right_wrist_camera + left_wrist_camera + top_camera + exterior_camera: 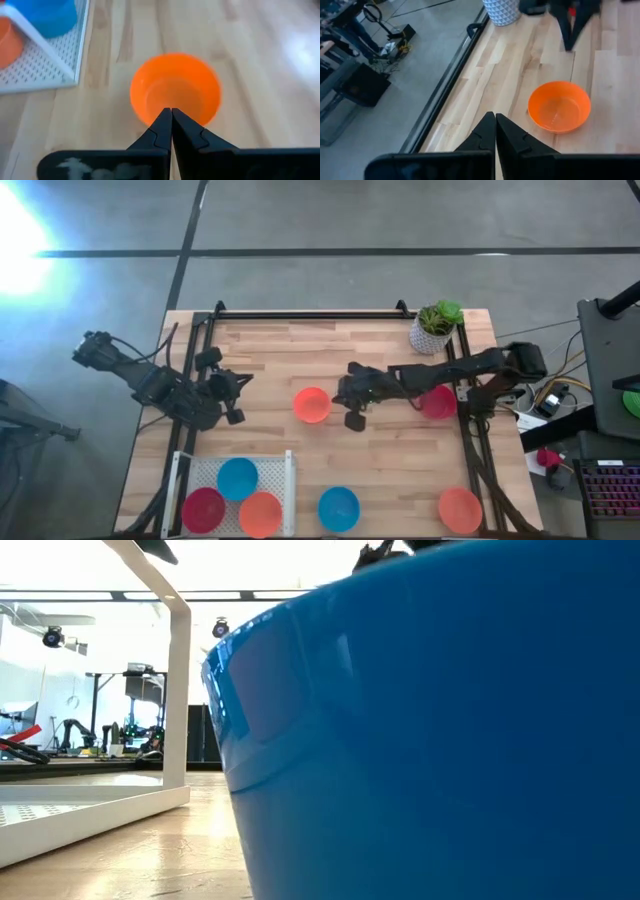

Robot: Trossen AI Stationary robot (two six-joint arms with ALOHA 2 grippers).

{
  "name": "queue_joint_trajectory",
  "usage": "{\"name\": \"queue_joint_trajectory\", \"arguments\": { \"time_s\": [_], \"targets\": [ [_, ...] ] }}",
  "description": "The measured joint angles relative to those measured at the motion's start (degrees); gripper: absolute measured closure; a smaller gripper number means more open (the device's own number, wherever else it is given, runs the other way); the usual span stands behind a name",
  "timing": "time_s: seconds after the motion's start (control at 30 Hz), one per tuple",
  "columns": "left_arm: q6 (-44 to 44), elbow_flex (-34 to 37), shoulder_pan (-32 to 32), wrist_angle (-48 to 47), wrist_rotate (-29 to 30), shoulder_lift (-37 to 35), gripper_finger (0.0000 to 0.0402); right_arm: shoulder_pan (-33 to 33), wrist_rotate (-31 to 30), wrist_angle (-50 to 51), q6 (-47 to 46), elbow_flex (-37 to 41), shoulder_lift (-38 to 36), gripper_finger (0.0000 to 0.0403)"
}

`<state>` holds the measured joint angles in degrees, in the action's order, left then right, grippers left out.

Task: Pick & Place Mini bowls
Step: Stack the top orange bowl on top of the orange bowl on the shelf

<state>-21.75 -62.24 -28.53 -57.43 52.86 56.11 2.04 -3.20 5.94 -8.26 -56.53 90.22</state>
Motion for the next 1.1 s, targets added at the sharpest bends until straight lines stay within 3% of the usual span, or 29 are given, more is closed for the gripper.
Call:
{"name": "queue_joint_trajectory", "arguments": {
  "time_s": [0.23,0.4,0.63,0.87,1.1],
  "targets": [
    [0.3,0.0,0.1,2.4,0.1,2.3,0.0333,1.1,-2.9,3.1,1.4,0.1,-6.8,0.0394],
    [-5.5,0.0,2.0,7.3,-0.8,4.3,0.0301,1.1,-3.2,4.7,2.8,0.1,-10.6,0.0394],
    [-11.3,0.0,6.4,8.4,-5.6,9.2,0.0297,1.1,-3.1,8.0,4.9,0.1,-15.3,0.0394],
    [-21.3,0.0,11.1,10.6,-6.7,15.4,0.0297,1.1,-3.0,8.8,7.7,0.1,-17.7,0.0394],
    [-32.5,0.0,14.5,12.0,-17.7,21.2,0.0297,1.1,-3.0,8.9,9.0,0.1,-17.9,0.0394]
  ]
}}
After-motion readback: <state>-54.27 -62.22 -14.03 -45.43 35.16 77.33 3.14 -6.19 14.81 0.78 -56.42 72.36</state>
